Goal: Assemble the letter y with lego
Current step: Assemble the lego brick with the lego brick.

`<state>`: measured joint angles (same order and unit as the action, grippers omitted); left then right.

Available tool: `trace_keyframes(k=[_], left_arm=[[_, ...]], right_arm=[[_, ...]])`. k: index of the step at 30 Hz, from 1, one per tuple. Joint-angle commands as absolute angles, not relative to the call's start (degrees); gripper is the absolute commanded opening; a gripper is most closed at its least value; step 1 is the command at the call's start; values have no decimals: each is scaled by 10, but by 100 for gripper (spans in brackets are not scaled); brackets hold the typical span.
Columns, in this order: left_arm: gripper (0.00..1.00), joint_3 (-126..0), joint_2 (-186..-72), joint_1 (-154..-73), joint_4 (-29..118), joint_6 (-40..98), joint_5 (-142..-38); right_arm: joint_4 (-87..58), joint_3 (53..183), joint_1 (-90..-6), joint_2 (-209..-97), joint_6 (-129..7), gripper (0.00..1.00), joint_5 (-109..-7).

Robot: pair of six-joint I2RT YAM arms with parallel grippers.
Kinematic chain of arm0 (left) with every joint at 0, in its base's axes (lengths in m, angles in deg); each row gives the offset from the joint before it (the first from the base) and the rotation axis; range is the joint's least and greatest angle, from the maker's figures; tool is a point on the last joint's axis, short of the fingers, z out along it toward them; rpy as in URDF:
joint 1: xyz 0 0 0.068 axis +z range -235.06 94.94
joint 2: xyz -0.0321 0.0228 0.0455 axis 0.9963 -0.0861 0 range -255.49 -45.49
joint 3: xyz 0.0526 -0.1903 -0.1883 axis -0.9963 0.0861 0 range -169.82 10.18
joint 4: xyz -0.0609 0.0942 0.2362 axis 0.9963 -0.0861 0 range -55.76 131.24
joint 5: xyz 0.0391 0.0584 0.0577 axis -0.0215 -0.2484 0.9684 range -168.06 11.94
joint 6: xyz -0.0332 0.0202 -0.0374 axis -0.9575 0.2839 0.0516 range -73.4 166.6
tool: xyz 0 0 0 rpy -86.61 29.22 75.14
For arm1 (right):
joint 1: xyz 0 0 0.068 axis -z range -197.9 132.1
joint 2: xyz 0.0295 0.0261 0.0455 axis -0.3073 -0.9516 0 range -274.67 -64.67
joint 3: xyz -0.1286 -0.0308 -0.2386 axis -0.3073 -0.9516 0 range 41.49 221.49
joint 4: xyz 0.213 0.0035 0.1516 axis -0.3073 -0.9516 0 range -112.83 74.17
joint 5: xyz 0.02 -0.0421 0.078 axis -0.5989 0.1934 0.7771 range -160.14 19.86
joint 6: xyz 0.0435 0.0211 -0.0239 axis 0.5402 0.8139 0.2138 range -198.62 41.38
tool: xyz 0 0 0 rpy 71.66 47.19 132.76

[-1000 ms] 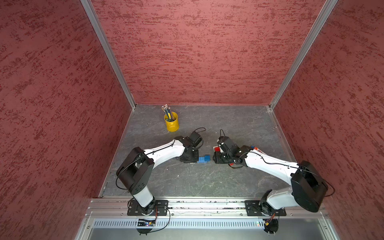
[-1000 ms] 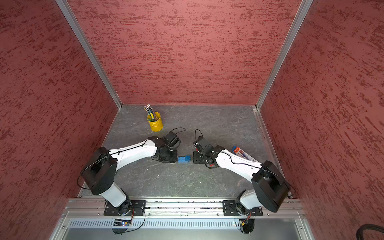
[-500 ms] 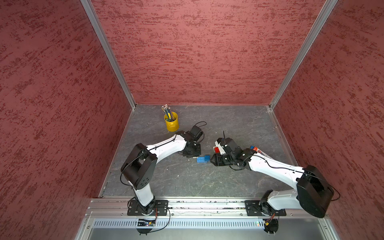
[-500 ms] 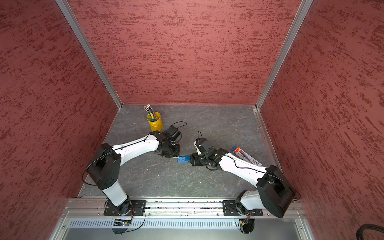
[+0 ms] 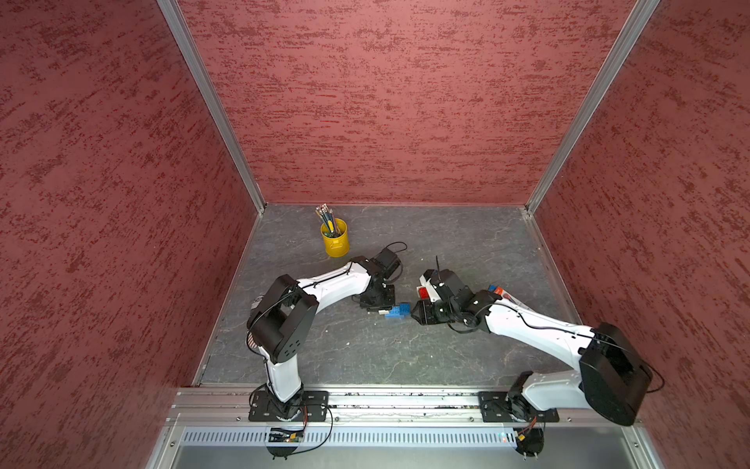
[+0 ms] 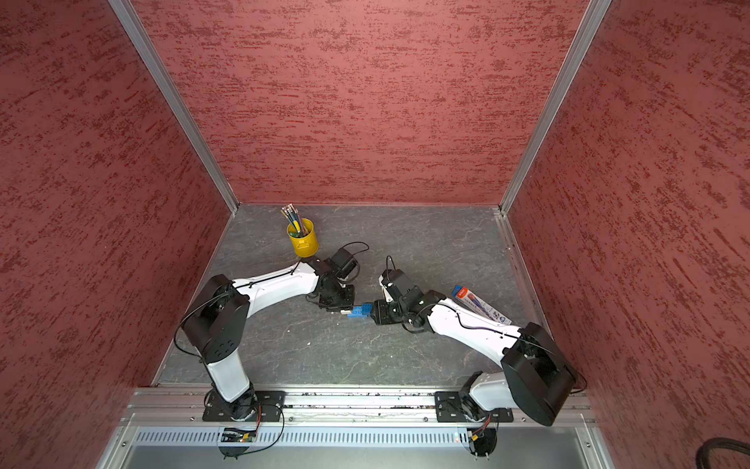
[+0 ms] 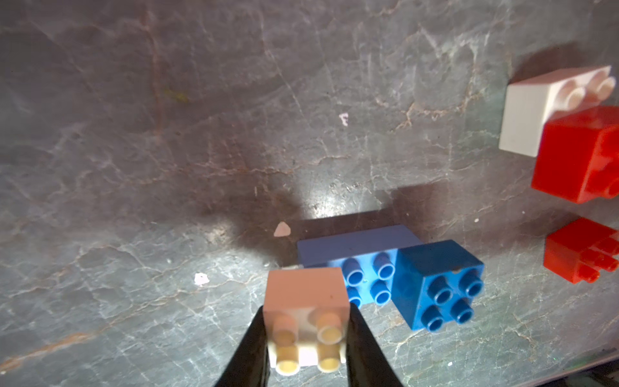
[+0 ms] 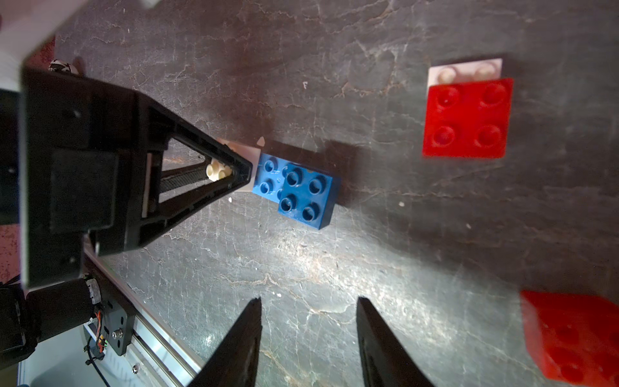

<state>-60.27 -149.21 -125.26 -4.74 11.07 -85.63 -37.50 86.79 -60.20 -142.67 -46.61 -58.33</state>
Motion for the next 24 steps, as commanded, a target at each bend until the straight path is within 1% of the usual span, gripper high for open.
trace_keyframes(k=[1, 11, 16, 24], left_arm=[[25, -614, -1510, -1257, -58, 112, -855], [20, -630, -1535, -1264, -93, 109, -811], [20, -640, -1542, -1270, -109, 107, -792], [10, -654, -1574, -1290, -114, 91, -776]], right_arm=[[-370, 871, -600, -1431, -477, 49, -595], [-374, 874, -600, -1426, -479, 48, -599], [-370, 873, -600, -1428, -479, 48, -598], [-377, 873, -600, -1426, -481, 48, -609]])
